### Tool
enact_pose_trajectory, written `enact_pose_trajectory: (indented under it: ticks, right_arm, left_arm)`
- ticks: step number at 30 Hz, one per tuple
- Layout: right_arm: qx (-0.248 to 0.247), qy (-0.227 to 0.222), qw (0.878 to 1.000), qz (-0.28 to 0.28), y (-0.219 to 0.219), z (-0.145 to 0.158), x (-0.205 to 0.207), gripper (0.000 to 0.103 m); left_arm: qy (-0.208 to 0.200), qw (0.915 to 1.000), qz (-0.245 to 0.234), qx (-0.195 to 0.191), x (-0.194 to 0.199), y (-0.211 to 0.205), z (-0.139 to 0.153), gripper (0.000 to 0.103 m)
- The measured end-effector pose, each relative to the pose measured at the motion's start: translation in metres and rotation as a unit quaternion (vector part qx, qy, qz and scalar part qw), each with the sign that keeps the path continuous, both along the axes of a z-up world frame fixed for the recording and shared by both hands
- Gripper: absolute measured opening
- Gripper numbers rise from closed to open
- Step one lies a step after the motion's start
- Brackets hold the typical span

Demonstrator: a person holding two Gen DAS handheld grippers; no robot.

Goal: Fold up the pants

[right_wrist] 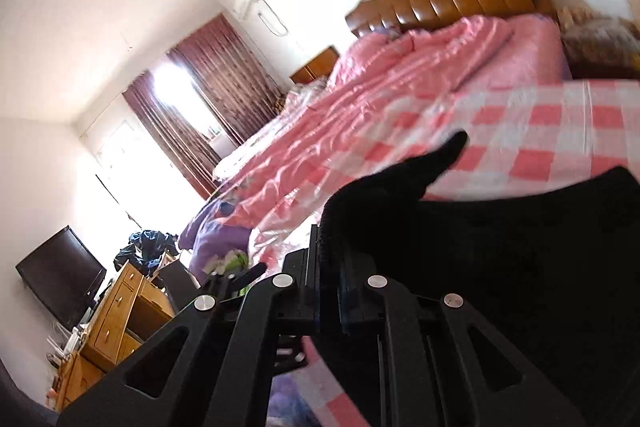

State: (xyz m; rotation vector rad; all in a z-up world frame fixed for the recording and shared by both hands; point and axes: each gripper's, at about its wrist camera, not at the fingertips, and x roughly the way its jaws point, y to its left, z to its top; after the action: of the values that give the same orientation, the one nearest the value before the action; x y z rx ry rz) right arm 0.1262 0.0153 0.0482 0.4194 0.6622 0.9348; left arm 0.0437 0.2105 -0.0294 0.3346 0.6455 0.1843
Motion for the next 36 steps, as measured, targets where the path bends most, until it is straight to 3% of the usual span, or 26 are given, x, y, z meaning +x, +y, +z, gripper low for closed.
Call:
enact_pose_trajectory:
  ticks: [2, 4, 6, 9, 12, 15, 20, 21, 22, 24, 26, 28, 31, 33, 35, 36]
  right_arm:
    - [-0.01, -0.004, 1.0, -0.011, -0.013, -0.006, -0.01, 0.013]
    - [-0.024, 0.013, 0.999, -0.022, -0.022, -0.026, -0.007, 0.013]
    - [-0.031, 0.059, 0.997, -0.031, -0.034, -0.058, -0.001, 0.013]
    - [-0.05, 0.101, 0.992, -0.054, -0.051, -0.096, 0.002, 0.012]
    - [-0.047, 0.122, 0.989, -0.072, -0.065, -0.107, 0.009, 0.012]
    - [-0.031, 0.134, 0.989, -0.052, -0.063, -0.098, 0.014, 0.013]
    - [-0.057, 0.125, 0.99, -0.026, -0.043, -0.09, 0.009, 0.013]
    - [-0.07, 0.123, 0.99, -0.023, -0.037, -0.091, 0.009, 0.013]
    - [-0.082, 0.125, 0.989, -0.019, -0.032, -0.095, 0.009, 0.013]
    - [-0.114, 0.138, 0.984, -0.01, -0.021, -0.107, 0.013, 0.013]
    - [-0.127, 0.138, 0.982, -0.006, -0.015, -0.116, 0.013, 0.013]
    - [-0.113, 0.153, 0.982, -0.008, -0.019, -0.116, 0.015, 0.013]
    - [-0.072, 0.14, 0.987, -0.022, -0.043, -0.097, 0.014, 0.014]
    - [-0.077, 0.124, 0.988, -0.052, -0.065, -0.085, 0.017, 0.017]
    - [-0.089, 0.121, 0.986, -0.07, -0.08, -0.084, 0.019, 0.089]
    - [-0.092, 0.112, 0.986, -0.084, -0.089, -0.085, 0.018, 0.099]
  left_arm:
    - [-0.004, 0.9996, 0.008, -0.025, -0.002, 0.012, 0.006, 0.073]
    - [0.007, 0.9979, 0.009, -0.064, -0.01, 0.028, 0.009, 0.027]
    - [0.025, 0.998, 0.005, -0.058, -0.018, 0.03, 0.001, 0.012]
    - [0.043, 0.9988, 0.0, -0.024, -0.026, 0.021, -0.015, 0.006]
    - [0.037, 0.9989, -0.003, -0.029, -0.029, 0.014, -0.021, 0.006]
    - [0.037, 0.9991, 0.002, -0.022, -0.028, 0.011, -0.02, 0.007]
    - [0.019, 0.9994, 0.014, 0.027, -0.043, 0.002, -0.017, 0.031]
    - [0.012, 0.9991, 0.01, 0.039, -0.049, -0.003, -0.014, 0.037]
    - [0.004, 0.9989, 0.0, 0.047, -0.055, -0.009, -0.012, 0.052]
    - [-0.018, 0.9974, -0.037, 0.06, -0.068, -0.029, -0.005, 0.064]
    - [-0.026, 0.9952, -0.086, 0.039, -0.07, -0.053, 0.006, 0.071]
    - [-0.033, 0.9919, -0.122, 0.013, -0.064, -0.074, 0.014, 0.097]
    - [-0.017, 0.9875, -0.155, 0.021, -0.041, -0.1, 0.007, 0.098]
    - [0.01, 0.9853, -0.167, 0.036, -0.022, -0.11, -0.007, 0.099]
    - [0.03, 0.9828, -0.182, 0.01, -0.009, -0.111, -0.012, 0.098]
    - [0.042, 0.9812, -0.188, 0.0, -0.003, -0.111, -0.013, 0.096]
